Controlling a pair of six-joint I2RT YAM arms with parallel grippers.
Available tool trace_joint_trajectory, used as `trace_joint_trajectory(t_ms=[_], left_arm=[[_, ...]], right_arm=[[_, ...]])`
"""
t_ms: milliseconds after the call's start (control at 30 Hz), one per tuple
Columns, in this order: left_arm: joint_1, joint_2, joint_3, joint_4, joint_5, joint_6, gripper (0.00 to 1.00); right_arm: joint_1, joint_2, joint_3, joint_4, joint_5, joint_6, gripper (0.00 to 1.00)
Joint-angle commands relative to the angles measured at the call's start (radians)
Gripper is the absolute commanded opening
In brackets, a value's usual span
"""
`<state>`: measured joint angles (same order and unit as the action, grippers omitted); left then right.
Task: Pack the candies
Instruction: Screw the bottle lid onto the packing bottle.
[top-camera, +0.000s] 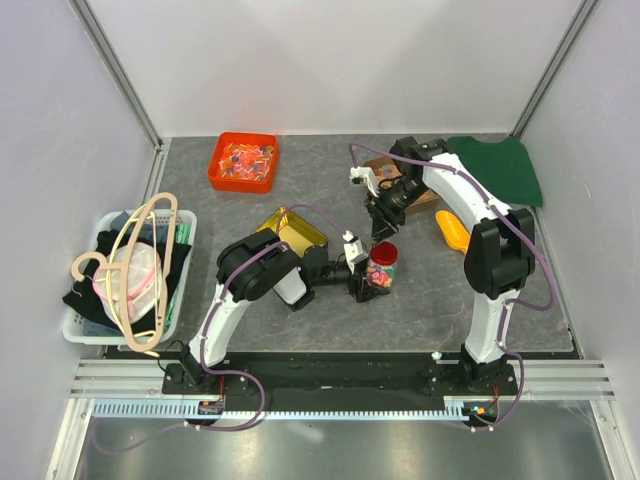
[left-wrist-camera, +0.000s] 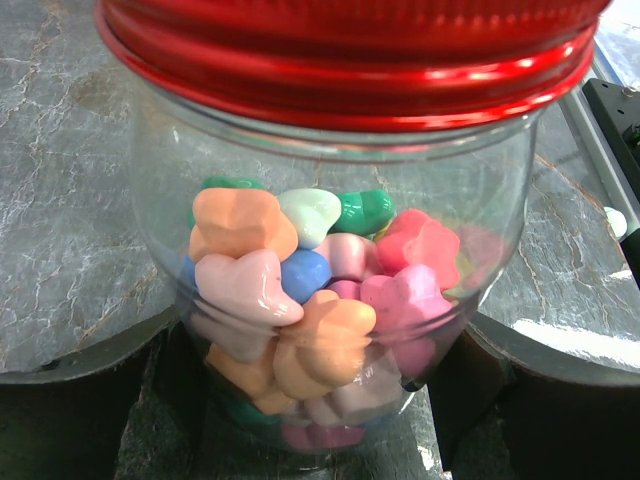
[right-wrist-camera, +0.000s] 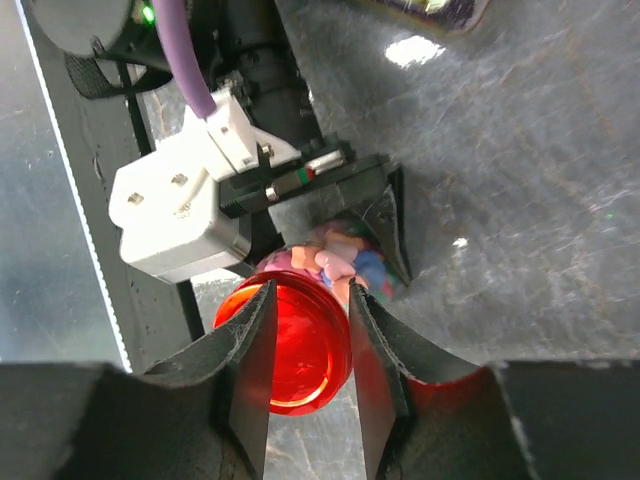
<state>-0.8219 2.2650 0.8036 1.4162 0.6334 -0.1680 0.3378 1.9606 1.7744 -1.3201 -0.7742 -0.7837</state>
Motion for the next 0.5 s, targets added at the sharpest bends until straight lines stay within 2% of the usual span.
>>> trace_joint_trajectory(t_ms=[0,133,300,467], left_arm=[[0.009,0.028,0.002,0.248,-0.035,-0.030,0.02],[0.009,0.028,0.000,0.248,-0.035,-0.030,0.02],[0.009,0.027,0.000,0.250,-0.038,-0.030,0.02],[0.009,0.027,0.000,0.250,-0.040,-0.031,0.02]], right_arm=[[-0.002,-0.043,-0.056,-0.010,-0.028,-0.042,0.40],[-0.003,-0.051,-0.104,-0.011,-0.025,-0.054,0.38],[-0.006,-0.078,-0.150,-0.010,-0.010,-0.052,0.29],[-0.032,-0.123,-0.185,-0.014,0.029,-0.048,0.26]])
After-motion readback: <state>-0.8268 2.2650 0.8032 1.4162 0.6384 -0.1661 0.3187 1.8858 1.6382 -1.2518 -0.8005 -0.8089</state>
